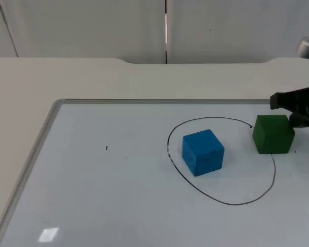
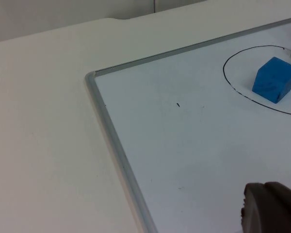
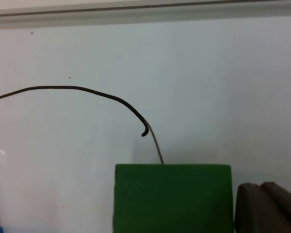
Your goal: Push the two cubes into the marked area.
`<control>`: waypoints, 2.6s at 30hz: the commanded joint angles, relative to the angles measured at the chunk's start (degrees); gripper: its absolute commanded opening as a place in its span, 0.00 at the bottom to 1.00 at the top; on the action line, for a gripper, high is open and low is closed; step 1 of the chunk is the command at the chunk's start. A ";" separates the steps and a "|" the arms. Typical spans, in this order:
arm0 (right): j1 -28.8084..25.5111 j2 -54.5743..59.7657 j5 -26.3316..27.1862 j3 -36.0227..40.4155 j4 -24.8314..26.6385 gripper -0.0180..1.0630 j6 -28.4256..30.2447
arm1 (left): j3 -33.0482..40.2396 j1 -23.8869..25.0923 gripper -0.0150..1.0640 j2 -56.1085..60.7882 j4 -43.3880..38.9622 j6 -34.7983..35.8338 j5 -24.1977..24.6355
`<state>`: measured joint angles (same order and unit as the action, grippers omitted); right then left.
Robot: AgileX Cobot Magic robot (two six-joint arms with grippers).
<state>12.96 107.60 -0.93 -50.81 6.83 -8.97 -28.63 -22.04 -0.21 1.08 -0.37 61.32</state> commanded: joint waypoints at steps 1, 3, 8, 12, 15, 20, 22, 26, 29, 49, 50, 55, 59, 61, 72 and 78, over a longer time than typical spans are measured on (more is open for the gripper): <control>0.40 0.12 0.93 -0.40 -0.09 0.02 -0.89 | 0.30 0.14 0.01 0.21 -0.22 0.06 0.22; 0.40 0.12 0.93 -0.40 -0.09 0.02 -0.89 | 0.30 0.14 0.01 0.21 -0.22 0.06 0.22; 1.37 0.12 0.93 -0.40 -0.26 0.02 -0.86 | 0.30 0.14 0.01 0.21 -0.22 0.06 0.22; 3.09 0.12 2.55 -0.40 -0.63 0.02 -0.46 | 0.30 0.14 0.01 0.21 -0.22 0.06 0.22; 4.45 0.12 4.56 -0.40 -0.63 0.02 -0.46 | 0.30 0.14 0.01 0.21 -0.22 0.06 0.22; 4.45 0.12 4.83 -0.40 -0.63 0.02 -0.46 | 0.30 0.14 0.01 0.21 -0.22 0.06 0.22; 4.45 0.12 4.83 -0.40 -0.63 0.02 -0.46 | 0.30 0.14 0.01 0.21 -0.22 0.06 0.22; 4.45 0.12 4.83 -0.40 -0.63 0.02 -0.46 | 0.30 0.14 0.01 0.21 -0.22 0.06 0.22; 4.45 0.12 4.80 -0.40 -0.63 0.02 -0.68 | 0.30 0.14 0.01 0.21 -0.22 0.06 0.22; 5.79 0.12 6.79 -0.40 -0.56 0.02 2.12 | 0.30 0.14 0.01 0.21 -0.22 0.06 0.22; 4.46 0.12 6.91 -0.40 -0.44 0.02 2.12 | 0.30 0.14 0.01 0.21 -0.22 0.06 0.22; 0.18 0.12 7.08 -0.40 -0.09 0.02 2.12 | 0.30 0.14 0.01 0.21 -0.22 0.06 0.22; -0.53 0.12 6.05 -0.40 -0.68 0.02 2.23 | 0.30 0.14 0.01 0.21 -0.22 0.06 0.22; -0.13 0.16 6.16 -0.40 -0.69 0.02 2.37 | 0.30 0.14 0.01 0.21 -0.22 0.06 0.22; 0.56 4.98 8.00 -0.40 -0.20 0.02 1.18 | 0.30 0.14 0.01 0.21 -0.22 0.06 0.22; 4.78 5.09 11.26 -0.40 -0.65 0.02 0.69 | 0.30 0.14 0.01 0.21 -0.22 -0.04 0.22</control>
<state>16.88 112.84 8.77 -50.93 6.76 -8.12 -28.63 -22.04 -0.21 1.08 -0.37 61.32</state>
